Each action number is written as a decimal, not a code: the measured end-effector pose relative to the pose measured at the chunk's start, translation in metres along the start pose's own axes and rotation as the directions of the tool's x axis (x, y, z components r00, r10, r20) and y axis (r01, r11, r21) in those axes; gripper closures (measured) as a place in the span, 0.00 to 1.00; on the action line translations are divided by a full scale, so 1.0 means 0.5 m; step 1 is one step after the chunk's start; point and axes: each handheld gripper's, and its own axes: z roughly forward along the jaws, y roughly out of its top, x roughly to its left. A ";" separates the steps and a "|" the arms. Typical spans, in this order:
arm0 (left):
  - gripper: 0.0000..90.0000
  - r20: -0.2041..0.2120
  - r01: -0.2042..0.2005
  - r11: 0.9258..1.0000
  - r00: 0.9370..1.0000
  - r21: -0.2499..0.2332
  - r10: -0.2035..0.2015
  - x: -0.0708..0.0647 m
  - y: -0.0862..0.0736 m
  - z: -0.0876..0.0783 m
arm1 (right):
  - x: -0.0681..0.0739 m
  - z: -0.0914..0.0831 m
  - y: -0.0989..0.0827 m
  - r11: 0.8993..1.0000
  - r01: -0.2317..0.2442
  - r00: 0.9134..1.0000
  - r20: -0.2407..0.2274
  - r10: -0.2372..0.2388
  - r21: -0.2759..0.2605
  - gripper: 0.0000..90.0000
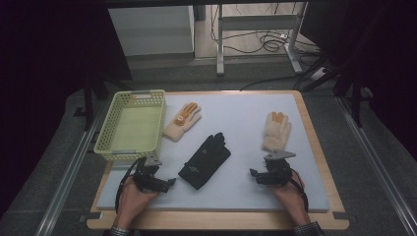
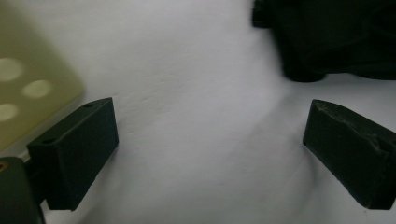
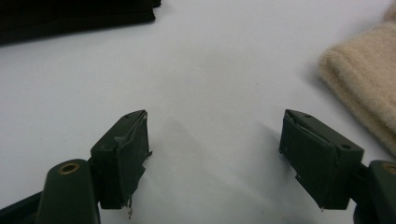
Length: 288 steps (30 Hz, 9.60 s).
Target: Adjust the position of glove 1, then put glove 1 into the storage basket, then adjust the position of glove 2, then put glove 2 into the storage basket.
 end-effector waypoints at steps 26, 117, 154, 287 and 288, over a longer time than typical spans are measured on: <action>0.00 0.109 -0.095 0.995 0.989 -0.026 0.097 -0.101 0.165 0.043 | 0.001 0.001 -0.002 1.000 0.003 1.000 0.004 -0.003 -0.005 0.25; 0.70 -0.338 0.217 0.970 0.909 -0.114 -0.243 0.252 0.221 -0.150 | 0.002 0.001 -0.002 1.000 0.003 1.000 0.005 -0.003 -0.010 0.25; 0.29 -0.471 0.427 0.897 0.818 0.116 -0.329 0.411 0.148 -0.045 | 0.002 0.002 -0.003 1.000 0.002 1.000 0.005 -0.002 -0.012 0.25; 0.01 0.010 -0.049 0.997 0.999 -0.061 0.050 -0.028 0.016 0.036 | -0.133 -0.031 0.094 0.999 -0.045 0.995 0.087 0.047 -0.019 0.42; 0.01 0.010 -0.049 0.997 0.999 -0.062 0.050 -0.028 0.016 0.036 | -0.140 -0.027 0.096 0.999 -0.040 0.994 0.098 0.042 -0.016 0.43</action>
